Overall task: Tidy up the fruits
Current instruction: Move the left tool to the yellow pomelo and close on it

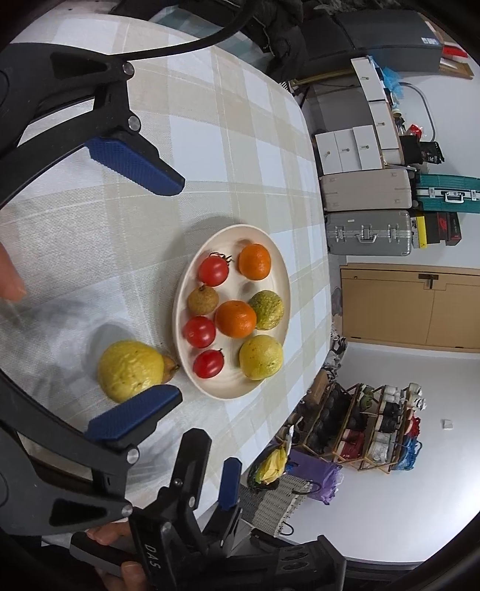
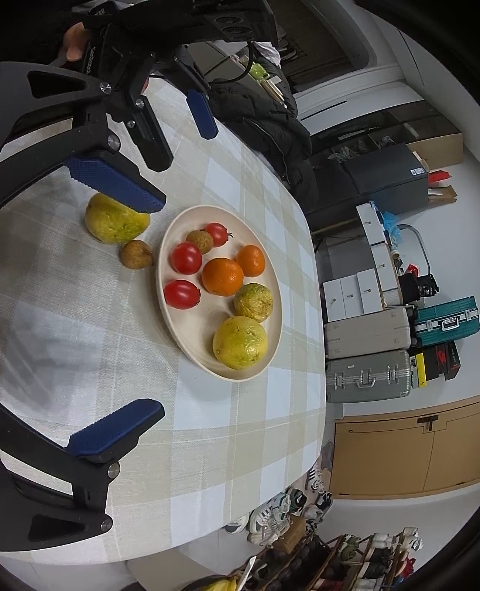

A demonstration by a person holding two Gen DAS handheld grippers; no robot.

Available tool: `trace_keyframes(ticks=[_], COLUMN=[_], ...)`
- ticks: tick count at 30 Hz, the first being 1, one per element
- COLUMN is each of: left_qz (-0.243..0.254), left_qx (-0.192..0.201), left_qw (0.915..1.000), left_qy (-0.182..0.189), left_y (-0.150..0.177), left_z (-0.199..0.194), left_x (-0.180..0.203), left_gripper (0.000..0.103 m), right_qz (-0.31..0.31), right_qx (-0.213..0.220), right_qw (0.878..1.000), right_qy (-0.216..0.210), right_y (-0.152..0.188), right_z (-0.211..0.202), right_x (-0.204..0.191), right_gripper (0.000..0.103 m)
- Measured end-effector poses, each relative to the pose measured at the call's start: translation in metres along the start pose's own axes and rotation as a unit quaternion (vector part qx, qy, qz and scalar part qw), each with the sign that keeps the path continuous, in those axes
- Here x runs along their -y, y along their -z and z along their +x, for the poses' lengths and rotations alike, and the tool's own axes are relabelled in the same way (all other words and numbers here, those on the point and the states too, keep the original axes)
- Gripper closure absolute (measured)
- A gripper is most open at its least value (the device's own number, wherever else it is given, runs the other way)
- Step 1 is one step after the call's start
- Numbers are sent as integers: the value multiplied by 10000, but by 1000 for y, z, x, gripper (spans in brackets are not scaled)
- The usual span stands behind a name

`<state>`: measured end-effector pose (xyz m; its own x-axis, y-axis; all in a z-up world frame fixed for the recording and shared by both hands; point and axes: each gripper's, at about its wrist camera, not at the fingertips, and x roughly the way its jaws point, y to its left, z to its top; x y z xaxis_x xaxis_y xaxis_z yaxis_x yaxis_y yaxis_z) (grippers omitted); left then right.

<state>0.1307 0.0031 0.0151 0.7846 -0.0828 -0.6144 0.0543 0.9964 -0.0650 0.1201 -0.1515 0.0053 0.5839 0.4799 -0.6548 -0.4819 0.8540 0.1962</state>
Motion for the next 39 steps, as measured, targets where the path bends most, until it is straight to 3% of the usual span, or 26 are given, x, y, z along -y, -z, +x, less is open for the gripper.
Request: trace_keyframes(ticks=[17,25,39], left_qz=[447,642,453], left_qx=[-350,-559,-898], left_qw=[9984,9964,9947], left_qy=[-18,37,196], left_y=[19,23,30], left_z=[1,16,38], left_x=[26,36,44], left_gripper=[1,1,1], right_qz=[-590,-457,-294], right_qx=[-533,-641,-781], right_qw=[9965,9961,9950], right_qy=[247,400,550], right_y=[20,22,23], right_z=[19,21,29], right_x=[-8,4,14], right_gripper=[0,0,0])
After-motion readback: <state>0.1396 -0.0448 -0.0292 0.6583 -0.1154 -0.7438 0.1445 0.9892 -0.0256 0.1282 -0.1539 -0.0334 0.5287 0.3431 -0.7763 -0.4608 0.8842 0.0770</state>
